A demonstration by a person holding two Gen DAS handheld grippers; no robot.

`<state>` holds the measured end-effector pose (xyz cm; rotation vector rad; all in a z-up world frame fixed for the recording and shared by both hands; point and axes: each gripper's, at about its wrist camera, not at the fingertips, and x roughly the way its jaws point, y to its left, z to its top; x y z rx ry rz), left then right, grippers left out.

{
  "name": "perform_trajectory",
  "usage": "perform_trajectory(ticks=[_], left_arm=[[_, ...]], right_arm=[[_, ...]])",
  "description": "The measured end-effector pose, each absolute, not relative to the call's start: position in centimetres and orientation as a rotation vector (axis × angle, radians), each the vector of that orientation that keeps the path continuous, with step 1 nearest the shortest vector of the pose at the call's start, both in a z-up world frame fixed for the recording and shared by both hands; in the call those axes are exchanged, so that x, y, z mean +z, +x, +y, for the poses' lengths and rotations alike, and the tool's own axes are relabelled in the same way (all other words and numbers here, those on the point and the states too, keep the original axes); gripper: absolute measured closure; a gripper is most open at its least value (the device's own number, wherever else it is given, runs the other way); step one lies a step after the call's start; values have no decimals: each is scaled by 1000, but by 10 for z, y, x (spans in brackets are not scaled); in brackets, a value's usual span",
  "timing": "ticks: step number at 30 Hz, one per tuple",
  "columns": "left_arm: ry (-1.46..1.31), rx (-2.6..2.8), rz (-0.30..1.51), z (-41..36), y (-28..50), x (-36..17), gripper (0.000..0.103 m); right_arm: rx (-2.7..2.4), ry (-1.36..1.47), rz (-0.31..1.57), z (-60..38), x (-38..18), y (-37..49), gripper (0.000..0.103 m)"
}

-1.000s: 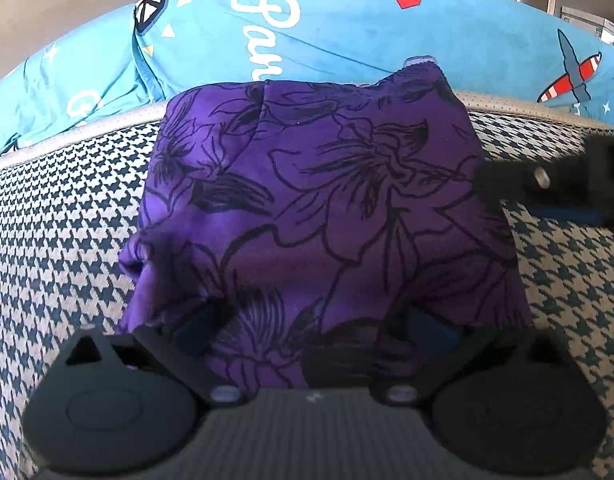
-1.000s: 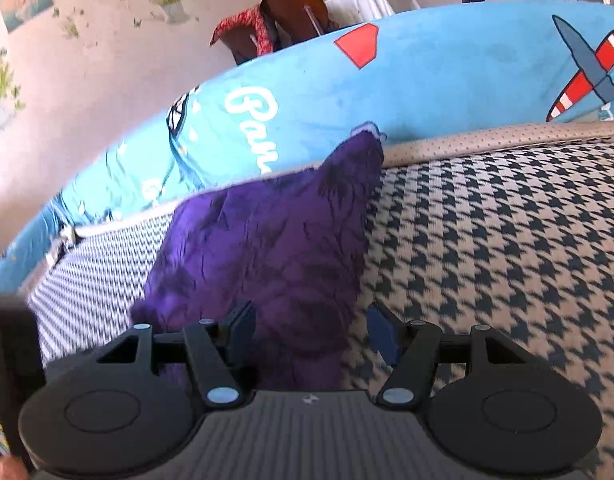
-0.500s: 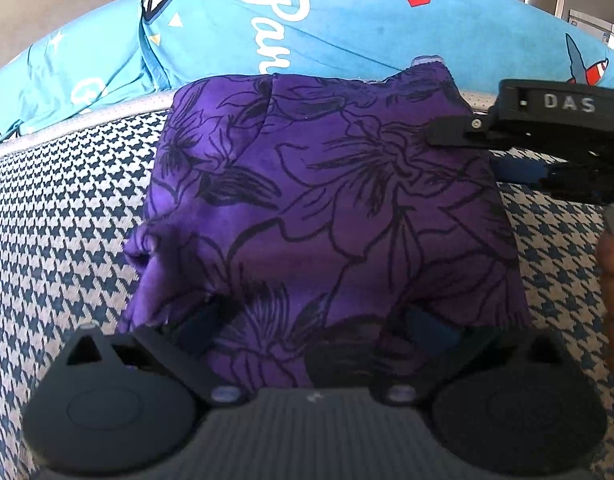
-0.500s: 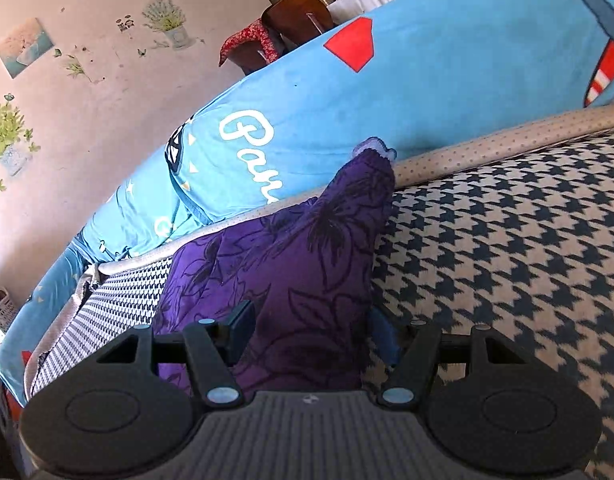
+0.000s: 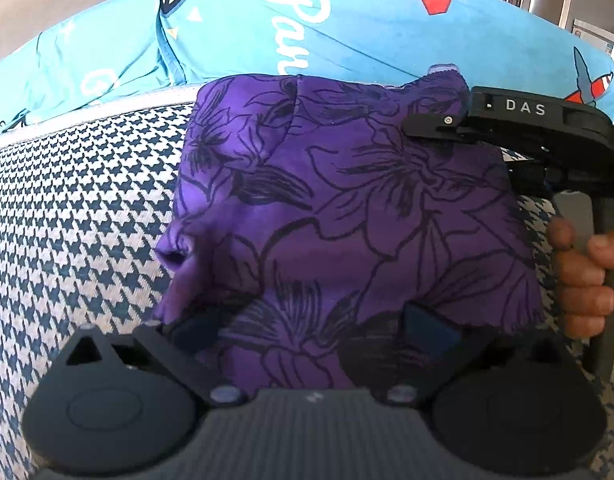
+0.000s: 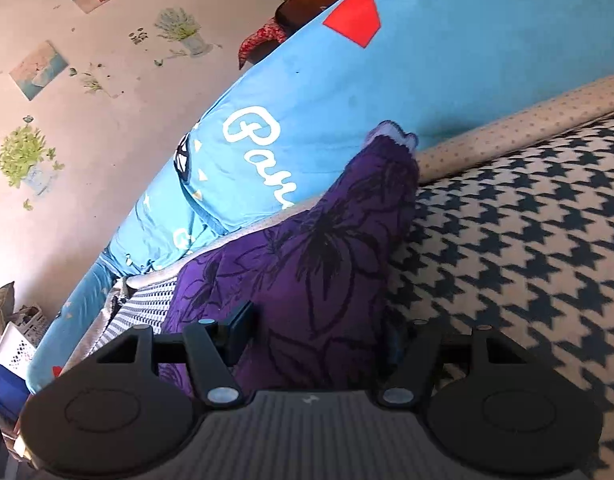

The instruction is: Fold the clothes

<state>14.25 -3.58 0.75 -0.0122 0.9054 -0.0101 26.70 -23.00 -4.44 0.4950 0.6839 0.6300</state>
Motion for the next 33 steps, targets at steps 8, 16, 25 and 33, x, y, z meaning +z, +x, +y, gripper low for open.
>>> perform_trajectory(ticks=[8, 16, 25, 33], left_arm=[[-39, 11, 907, -34, 143, 9, 0], [-36, 34, 907, -33, 147, 7, 0], [34, 46, 907, -46, 150, 7, 0], [75, 42, 877, -60, 150, 9, 0]], right_arm=[[672, 511, 683, -225, -49, 277, 52], [653, 493, 686, -215, -49, 278, 66], [541, 338, 620, -197, -25, 258, 79], [492, 248, 535, -195, 4, 232, 80]])
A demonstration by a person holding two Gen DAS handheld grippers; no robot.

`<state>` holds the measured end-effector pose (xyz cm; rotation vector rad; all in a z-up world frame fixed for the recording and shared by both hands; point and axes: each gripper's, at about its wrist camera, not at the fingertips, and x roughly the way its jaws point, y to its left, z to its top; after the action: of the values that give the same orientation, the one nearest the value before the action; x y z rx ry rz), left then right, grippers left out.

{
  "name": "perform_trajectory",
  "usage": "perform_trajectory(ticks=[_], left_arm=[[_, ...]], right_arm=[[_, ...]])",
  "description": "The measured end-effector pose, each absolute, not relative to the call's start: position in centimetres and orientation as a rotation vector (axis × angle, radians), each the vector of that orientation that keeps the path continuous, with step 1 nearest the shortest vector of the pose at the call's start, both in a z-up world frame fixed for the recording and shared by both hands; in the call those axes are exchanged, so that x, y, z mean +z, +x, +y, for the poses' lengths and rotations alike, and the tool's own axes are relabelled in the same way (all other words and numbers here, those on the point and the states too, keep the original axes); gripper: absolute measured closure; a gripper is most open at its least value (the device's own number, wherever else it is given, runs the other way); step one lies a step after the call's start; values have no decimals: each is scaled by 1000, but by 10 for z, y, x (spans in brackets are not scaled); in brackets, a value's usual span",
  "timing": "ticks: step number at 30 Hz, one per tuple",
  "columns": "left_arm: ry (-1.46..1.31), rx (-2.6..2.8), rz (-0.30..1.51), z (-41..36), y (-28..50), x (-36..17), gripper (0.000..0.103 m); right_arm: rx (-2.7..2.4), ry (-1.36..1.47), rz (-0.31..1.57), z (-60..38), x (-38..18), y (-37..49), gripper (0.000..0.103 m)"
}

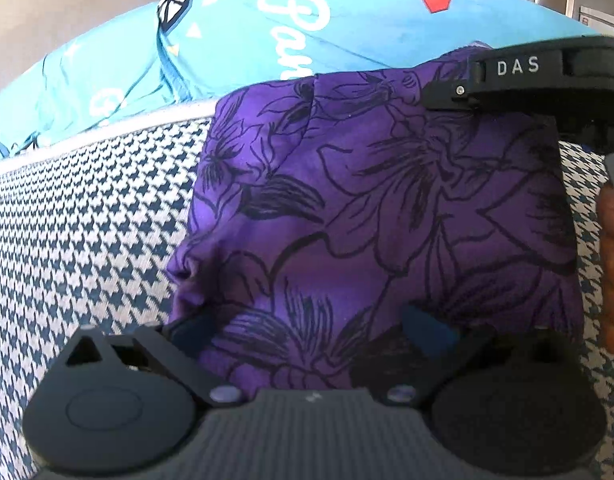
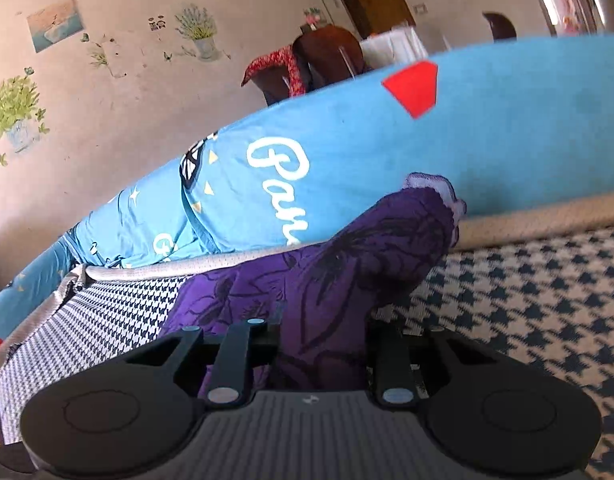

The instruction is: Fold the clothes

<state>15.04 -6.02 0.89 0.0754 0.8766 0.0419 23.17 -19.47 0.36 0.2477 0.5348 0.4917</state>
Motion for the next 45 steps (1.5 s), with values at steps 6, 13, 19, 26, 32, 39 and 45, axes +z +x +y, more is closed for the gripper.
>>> perform_trajectory(ticks=[6, 13, 19, 26, 32, 39, 45], left_arm=[[94, 15, 851, -79, 156, 10, 0], [108, -48, 818, -103, 159, 13, 0], [124, -122, 782, -133, 158, 18, 0], [153, -226, 752, -170, 151, 21, 0], [197, -300, 755, -194, 139, 22, 0], [246, -340, 782, -206, 127, 17, 0], [281, -354, 800, -212, 120, 10, 0]], right_arm=[[450, 226, 519, -209, 12, 223, 80], [379, 225, 514, -237, 18, 217, 80], [294, 214, 501, -268, 25, 207, 81], [164, 188, 491, -313, 33, 185, 81], [57, 155, 500, -349, 38, 163, 81], [-4, 147, 552, -377, 32, 147, 81], [51, 241, 646, -409, 15, 143, 76]])
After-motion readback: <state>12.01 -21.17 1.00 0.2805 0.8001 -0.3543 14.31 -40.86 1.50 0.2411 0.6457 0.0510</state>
